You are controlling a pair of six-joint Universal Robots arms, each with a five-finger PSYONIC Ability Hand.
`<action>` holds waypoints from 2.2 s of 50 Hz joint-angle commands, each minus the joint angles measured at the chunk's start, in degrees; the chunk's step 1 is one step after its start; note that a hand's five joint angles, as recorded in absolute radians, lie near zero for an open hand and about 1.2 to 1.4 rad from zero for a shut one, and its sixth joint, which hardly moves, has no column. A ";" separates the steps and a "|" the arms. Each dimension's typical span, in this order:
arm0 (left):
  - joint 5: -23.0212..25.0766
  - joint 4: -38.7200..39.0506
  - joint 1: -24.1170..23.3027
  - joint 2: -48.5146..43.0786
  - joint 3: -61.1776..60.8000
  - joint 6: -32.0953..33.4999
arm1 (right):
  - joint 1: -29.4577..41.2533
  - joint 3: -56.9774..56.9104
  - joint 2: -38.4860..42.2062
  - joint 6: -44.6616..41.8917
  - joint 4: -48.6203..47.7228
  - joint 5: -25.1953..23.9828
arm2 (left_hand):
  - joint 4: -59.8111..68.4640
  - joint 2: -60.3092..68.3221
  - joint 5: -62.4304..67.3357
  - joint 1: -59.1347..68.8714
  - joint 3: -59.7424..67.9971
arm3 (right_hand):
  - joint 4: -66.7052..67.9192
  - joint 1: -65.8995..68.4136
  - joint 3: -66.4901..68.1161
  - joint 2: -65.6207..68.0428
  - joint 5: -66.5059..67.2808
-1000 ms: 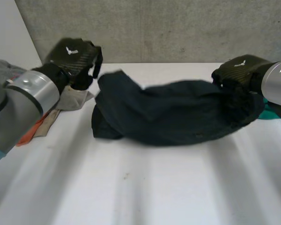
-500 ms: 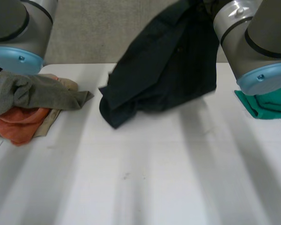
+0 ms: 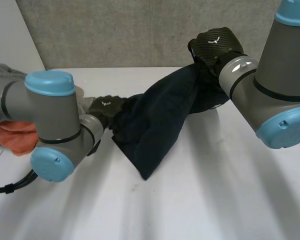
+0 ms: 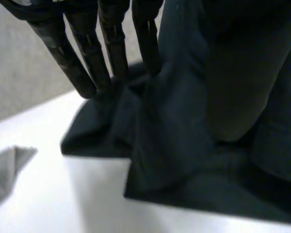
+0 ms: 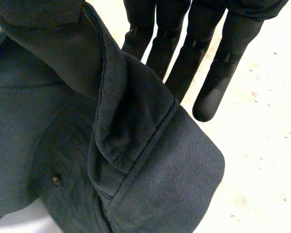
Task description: Fold the laundry.
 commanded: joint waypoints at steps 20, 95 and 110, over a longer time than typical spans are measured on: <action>1.67 -7.86 -7.15 -1.26 0.78 -13.58 | 2.52 0.08 -2.83 0.12 3.63 3.57 | 1.21 1.21 1.10 1.00 1.12 | 11.29 17.74 11.77 12.69 11.98; -1.86 14.03 7.43 8.04 22.10 9.89 | -4.25 -3.36 7.80 -3.74 -37.16 -11.97 | 50.46 50.46 50.35 50.25 50.37 | 11.29 17.74 11.77 12.69 11.98; 7.99 13.50 9.46 9.81 -12.66 11.46 | -5.66 20.82 9.48 -6.56 -20.63 -18.40 | 50.46 50.46 50.35 50.25 50.37 | 11.29 17.74 11.77 12.69 11.98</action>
